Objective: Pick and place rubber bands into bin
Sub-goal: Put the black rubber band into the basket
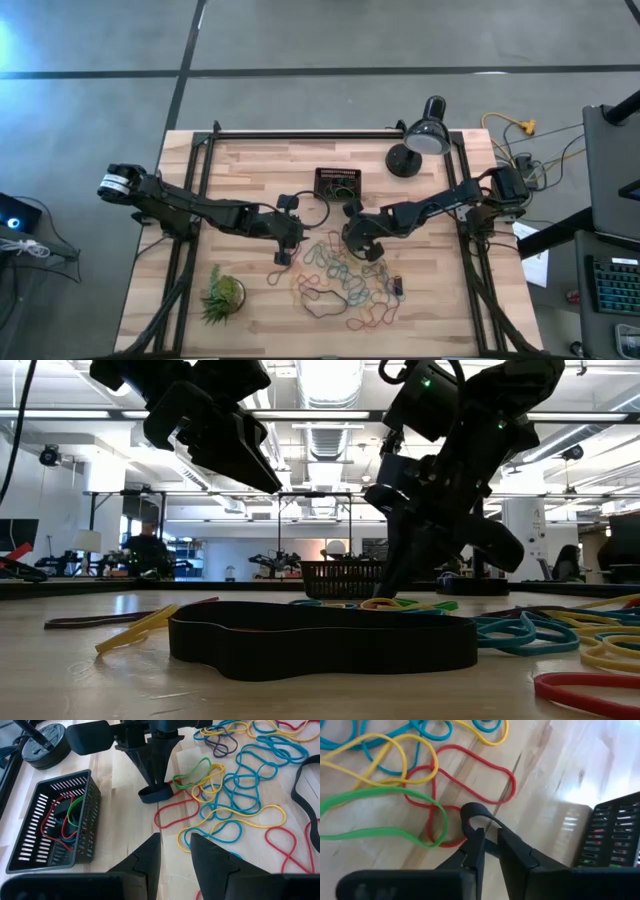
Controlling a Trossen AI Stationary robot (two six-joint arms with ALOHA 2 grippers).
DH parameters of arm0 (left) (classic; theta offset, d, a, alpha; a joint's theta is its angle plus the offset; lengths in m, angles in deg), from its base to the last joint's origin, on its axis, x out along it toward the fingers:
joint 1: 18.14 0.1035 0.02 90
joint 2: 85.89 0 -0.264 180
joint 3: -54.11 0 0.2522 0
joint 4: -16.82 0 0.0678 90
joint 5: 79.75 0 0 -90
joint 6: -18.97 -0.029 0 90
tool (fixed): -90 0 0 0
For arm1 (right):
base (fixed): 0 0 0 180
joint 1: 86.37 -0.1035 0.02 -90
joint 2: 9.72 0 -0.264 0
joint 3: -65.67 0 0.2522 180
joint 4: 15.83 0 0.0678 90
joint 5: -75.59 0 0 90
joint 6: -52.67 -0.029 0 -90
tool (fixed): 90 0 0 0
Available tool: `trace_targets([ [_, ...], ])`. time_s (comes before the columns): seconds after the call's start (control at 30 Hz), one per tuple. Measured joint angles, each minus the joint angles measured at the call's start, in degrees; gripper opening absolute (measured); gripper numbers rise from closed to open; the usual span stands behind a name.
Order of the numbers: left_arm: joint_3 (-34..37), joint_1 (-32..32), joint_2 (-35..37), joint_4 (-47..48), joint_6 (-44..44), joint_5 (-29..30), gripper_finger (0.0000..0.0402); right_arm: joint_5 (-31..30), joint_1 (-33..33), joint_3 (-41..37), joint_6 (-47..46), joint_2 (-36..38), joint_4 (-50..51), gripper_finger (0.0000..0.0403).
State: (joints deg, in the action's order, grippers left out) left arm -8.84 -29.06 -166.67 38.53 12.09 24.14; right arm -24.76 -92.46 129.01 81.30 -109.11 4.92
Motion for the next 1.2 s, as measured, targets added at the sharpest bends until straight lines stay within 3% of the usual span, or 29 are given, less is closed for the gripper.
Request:
trace_targets([
  [0.23,0.0,0.0,0.0,0.0,0.0,0.02,0.0091,0.7,-0.02,0.0,0.3,-0.02,-0.03,0.0045],
  [0.4,0.0,0.0,0.0,-0.02,0.0,0.0,0.0091,4.42,0.24,0.0,0.51,-0.89,-0.91,0.0045],
  [0.7,0.04,0.04,0.0,-0.03,0.01,0.02,0.0091,4.35,0.32,1.1,-0.49,-5.49,-2.19,0.0045],
  [1.2,0.04,0.02,0.0,0.04,0.0,0.0,0.0091,4.37,0.99,1.33,-2.64,-3.3,-2.76,0.0045],
])
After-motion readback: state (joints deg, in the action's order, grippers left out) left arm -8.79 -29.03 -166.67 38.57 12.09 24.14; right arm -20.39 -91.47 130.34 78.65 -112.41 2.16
